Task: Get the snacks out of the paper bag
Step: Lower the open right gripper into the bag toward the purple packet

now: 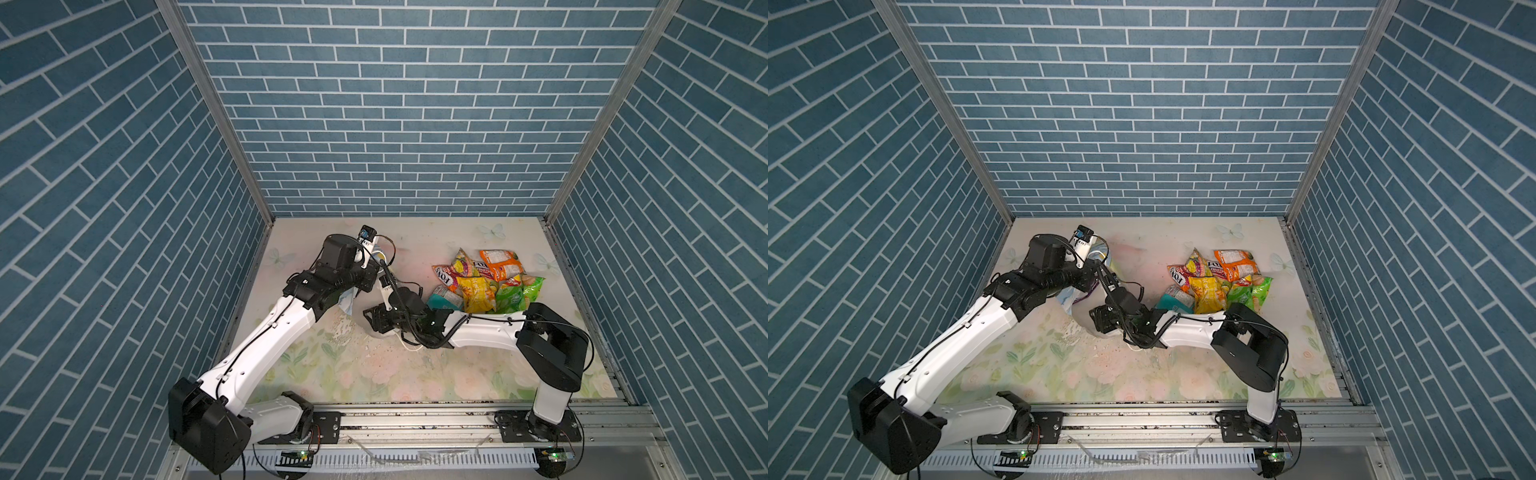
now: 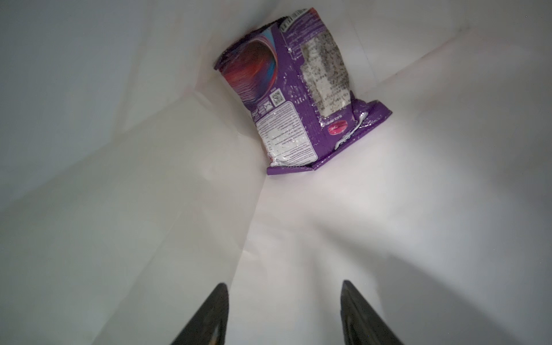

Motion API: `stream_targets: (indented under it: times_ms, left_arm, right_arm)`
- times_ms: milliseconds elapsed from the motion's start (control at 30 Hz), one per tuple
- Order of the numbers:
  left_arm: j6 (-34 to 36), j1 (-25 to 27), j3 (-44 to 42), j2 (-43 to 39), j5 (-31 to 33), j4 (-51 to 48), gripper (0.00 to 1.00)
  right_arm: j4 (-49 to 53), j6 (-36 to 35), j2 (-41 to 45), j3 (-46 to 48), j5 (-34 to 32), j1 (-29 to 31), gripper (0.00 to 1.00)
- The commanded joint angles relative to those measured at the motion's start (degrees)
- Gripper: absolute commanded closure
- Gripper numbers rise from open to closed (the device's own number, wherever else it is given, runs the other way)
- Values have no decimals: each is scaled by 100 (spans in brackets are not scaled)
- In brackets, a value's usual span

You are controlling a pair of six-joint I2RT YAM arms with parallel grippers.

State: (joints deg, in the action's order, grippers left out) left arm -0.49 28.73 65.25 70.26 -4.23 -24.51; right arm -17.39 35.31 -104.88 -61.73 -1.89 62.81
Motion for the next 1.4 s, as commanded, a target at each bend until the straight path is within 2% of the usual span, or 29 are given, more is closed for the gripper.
stream_targets:
  times_ms: [0,300,500,900,1367]
  left_arm:
    - [-17,-7,84,-132,-110,184,100]
    - [7,1,40,-75,-296,256,100]
    - [14,1,40,-46,-371,263,100]
    - [20,1,24,-39,-329,280,100]
    - [32,5,40,-21,-556,289,100]
  right_arm:
    - [-97,278,-145,-228,197,-47,38]
    - [-323,492,-403,-492,332,-199,31]
    - [-463,390,-618,-725,342,-207,29]
    - [-432,353,-968,-950,77,-208,22]
    - [-641,620,-1646,-1544,92,-206,7]
